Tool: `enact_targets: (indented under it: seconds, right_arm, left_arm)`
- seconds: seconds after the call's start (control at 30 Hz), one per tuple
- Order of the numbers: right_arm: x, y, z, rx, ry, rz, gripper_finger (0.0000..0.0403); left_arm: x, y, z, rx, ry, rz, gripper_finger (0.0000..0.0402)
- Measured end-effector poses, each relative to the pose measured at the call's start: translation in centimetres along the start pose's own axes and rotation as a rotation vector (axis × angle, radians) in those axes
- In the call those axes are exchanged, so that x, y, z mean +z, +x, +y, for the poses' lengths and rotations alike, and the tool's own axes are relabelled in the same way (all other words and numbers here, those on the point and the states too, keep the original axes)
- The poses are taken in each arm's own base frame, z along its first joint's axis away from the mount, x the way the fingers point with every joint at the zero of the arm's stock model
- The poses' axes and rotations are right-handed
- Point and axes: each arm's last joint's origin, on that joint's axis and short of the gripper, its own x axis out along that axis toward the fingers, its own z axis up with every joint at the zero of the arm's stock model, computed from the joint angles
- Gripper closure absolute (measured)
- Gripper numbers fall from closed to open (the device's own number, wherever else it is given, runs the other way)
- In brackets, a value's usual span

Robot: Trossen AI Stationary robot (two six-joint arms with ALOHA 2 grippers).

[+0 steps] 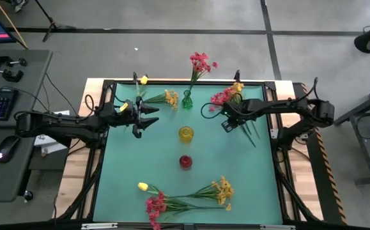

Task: Sort flowers into vase by color
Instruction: Put the top pink flowers into the green vase

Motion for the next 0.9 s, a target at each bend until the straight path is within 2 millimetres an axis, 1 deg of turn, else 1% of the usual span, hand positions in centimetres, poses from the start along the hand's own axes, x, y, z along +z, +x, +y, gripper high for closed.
enact_targets:
  seconds: [0.13, 0.27, 0.47, 0.7, 0.9]
  right_arm:
    - [-0.5, 0.9, -0.1, -0.003, -0.006, 0.052, 0.0269]
    - [-0.7, 1.4, -0.2, -0.028, -0.011, 0.06, 0.0269]
    - [-0.7, 1.4, -0.4, -0.079, -0.042, 0.037, 0.0269]
    - [-0.9, 1.4, -0.4, -0.064, -0.042, 0.063, 0.0269]
    - [-0.9, 1.4, -0.7, -0.123, -0.054, 0.043, 0.0269]
  left_arm:
    - [0.0, 0.0, 0.0, 0.0, -0.002, 0.0, 0.0199]
    - [0.0, 0.0, 0.0, 0.0, -0.001, 0.001, 0.0199]
    - [0.0, 0.0, 0.0, 0.0, -0.001, 0.001, 0.0199]
    - [0.0, 0.0, 0.0, 0.001, -0.001, 0.001, 0.0199]
    - [0.0, 0.0, 0.0, 0.0, -0.001, 0.001, 0.0199]
